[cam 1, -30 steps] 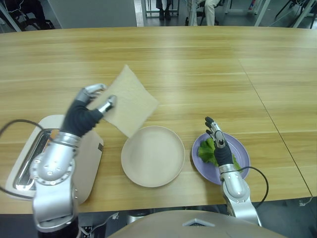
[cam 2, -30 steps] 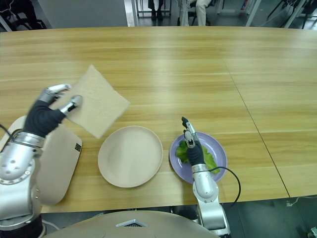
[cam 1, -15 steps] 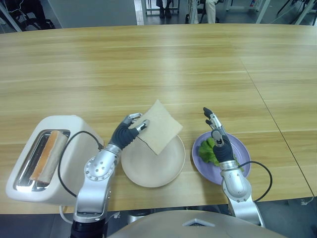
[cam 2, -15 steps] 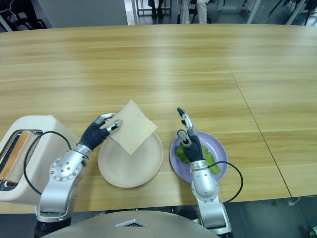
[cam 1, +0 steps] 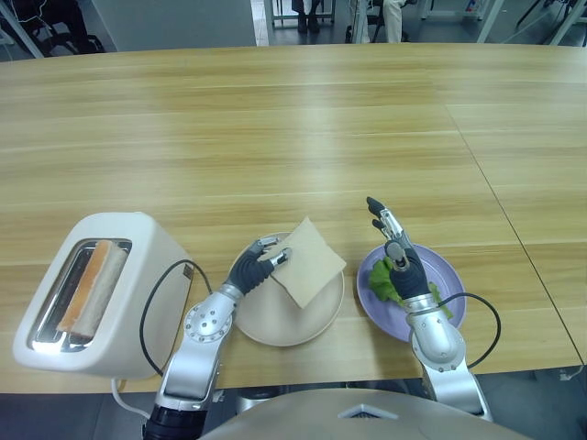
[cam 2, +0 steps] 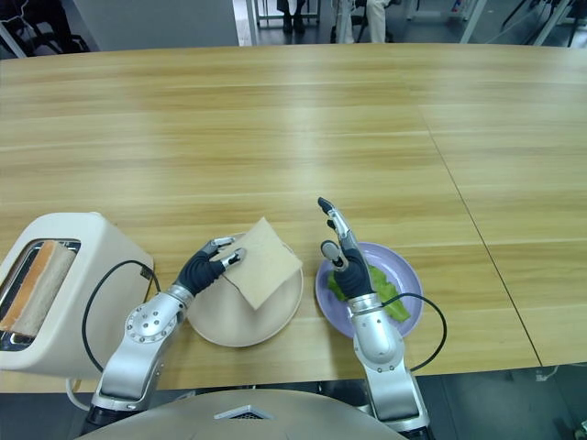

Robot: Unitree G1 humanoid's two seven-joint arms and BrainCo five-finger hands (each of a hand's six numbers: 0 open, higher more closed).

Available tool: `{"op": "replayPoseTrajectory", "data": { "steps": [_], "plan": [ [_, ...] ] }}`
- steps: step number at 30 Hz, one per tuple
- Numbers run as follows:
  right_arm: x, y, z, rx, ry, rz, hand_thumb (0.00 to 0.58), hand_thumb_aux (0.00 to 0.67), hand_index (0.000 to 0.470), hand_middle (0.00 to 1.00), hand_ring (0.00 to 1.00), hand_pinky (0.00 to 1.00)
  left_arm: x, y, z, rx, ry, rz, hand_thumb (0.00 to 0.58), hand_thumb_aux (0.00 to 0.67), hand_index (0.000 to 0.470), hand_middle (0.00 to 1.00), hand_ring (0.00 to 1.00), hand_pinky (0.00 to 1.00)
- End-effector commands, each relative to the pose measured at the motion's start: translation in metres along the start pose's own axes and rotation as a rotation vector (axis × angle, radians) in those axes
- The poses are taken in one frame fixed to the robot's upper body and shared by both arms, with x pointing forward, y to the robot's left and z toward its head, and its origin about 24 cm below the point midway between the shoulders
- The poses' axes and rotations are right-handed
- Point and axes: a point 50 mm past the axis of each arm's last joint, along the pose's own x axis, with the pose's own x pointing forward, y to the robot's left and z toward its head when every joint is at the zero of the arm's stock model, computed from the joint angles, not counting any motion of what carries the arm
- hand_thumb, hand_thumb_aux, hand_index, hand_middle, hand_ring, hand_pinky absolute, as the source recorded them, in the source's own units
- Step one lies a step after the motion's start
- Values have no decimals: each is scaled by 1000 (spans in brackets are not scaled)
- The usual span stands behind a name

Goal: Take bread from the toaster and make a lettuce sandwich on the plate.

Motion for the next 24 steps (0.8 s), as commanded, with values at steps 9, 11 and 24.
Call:
{"op": "replayPoseTrajectory", "data": {
  "steps": [9, 11, 24],
  "plan": [
    [0, -6, 0, 14, 13, -19, 0, 0, 0, 0, 0, 0, -15, 0, -11, 42, 85, -7, 580, 670, 460, 1000, 1000, 1000],
    [0, -7, 0, 17, 15, -20, 0, 0, 0, 0, 0, 0, -16, 0, -15, 51, 98, -3, 580, 670, 460, 1000, 1000, 1000],
    [-1, -10, -2, 23, 27, -31, 0, 0, 0, 0, 0, 0, -13, 7, -23, 214, 119, 43, 23, 13, 9, 0, 0, 0]
  ]
}}
